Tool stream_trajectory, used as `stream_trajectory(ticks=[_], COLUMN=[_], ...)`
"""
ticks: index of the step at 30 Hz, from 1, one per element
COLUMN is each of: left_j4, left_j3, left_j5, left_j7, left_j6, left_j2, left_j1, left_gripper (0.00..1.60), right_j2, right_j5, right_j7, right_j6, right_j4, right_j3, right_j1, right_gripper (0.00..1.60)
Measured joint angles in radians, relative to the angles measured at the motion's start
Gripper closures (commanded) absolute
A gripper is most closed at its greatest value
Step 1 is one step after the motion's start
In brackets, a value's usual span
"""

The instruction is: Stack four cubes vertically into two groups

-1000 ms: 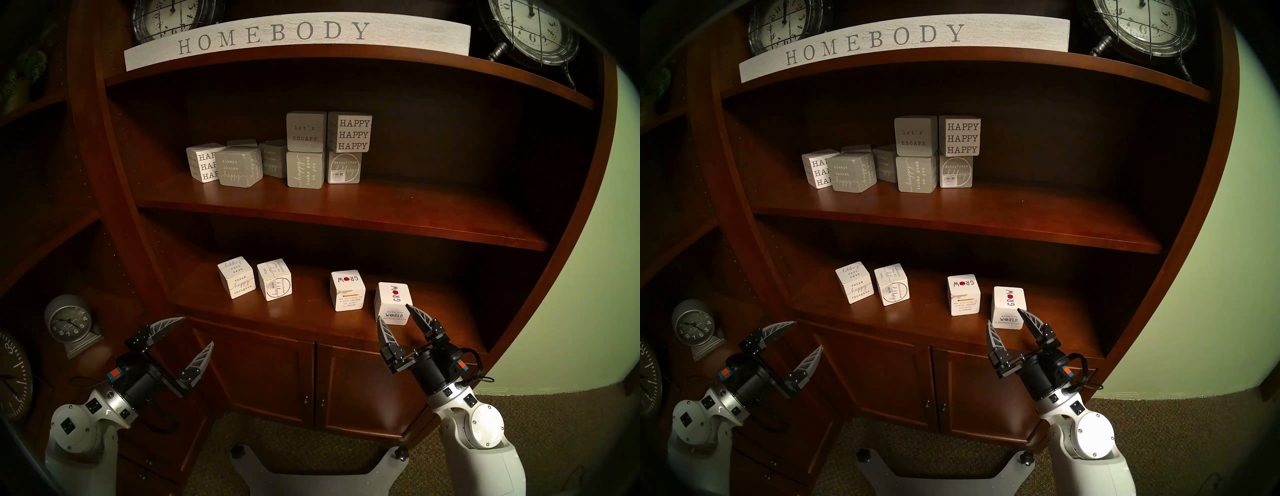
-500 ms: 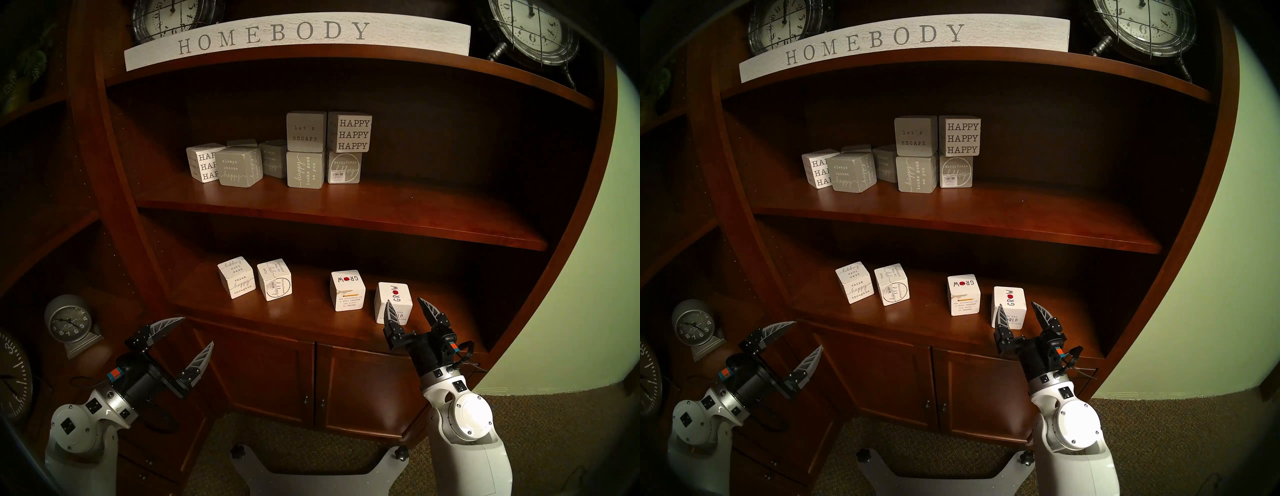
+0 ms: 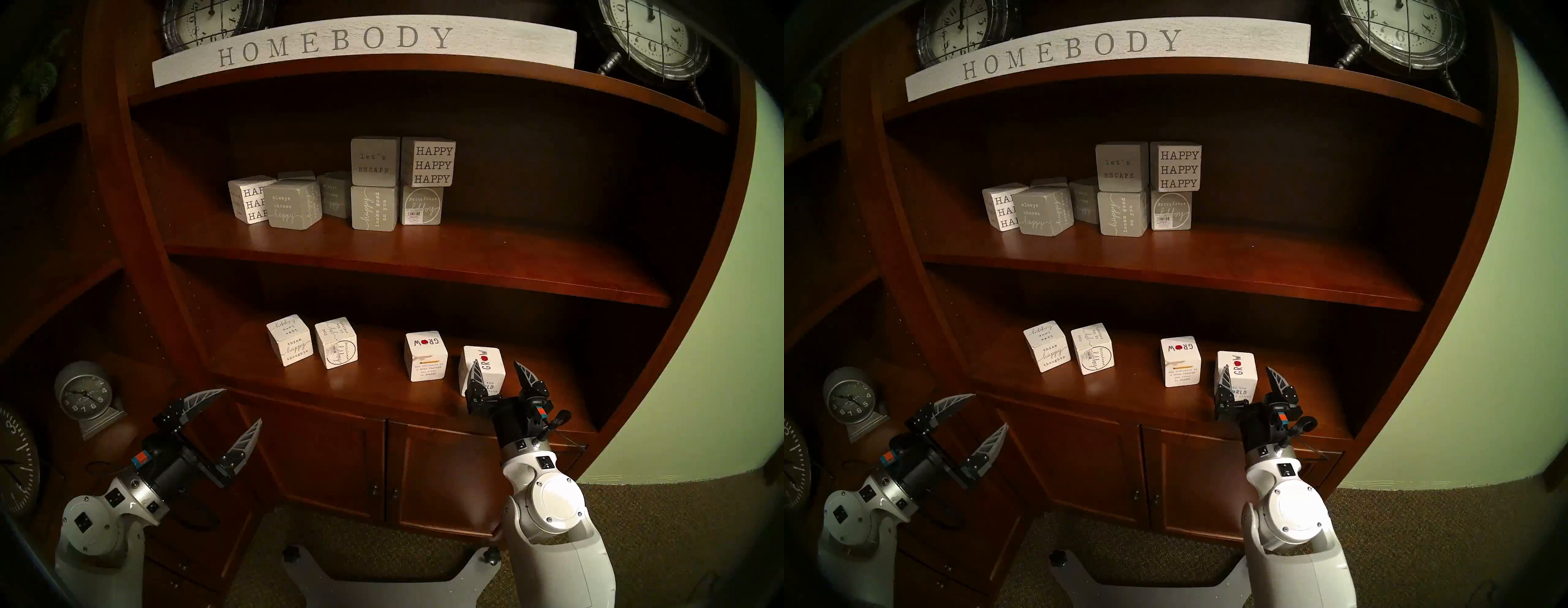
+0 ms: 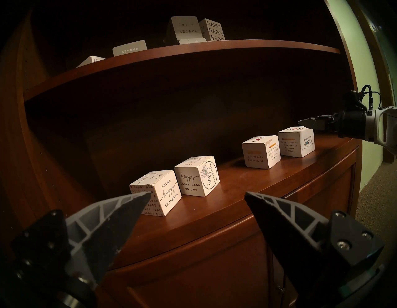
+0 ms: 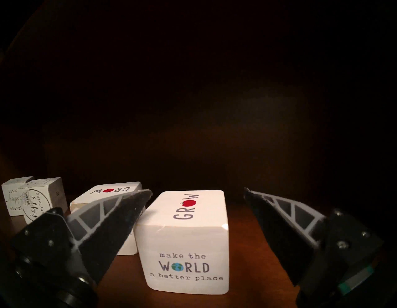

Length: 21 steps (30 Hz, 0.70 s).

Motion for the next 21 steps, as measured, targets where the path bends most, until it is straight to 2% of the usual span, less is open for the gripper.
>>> stream_trajectory(ticks=[8,21], left_j4=[0.0,0.0], left_j3=[0.0,0.0], left_j5=[0.0,0.0], left_j7=[0.0,0.0], left_j6=[0.0,0.0], left_j2=[0.0,0.0], left_j1=[0.0,0.0], left_gripper=[0.0,0.0], right_j2=[0.015,0.025], right_j5=[-0.028,-0.044], right_j7=[-0.118,-0.132], right_j6=[0.021,0.016], right_j4=[0.019,0.036], right_j3=[-0.049,-0.066], right_j1=[0.02,0.04], right_gripper=[0.0,0.0])
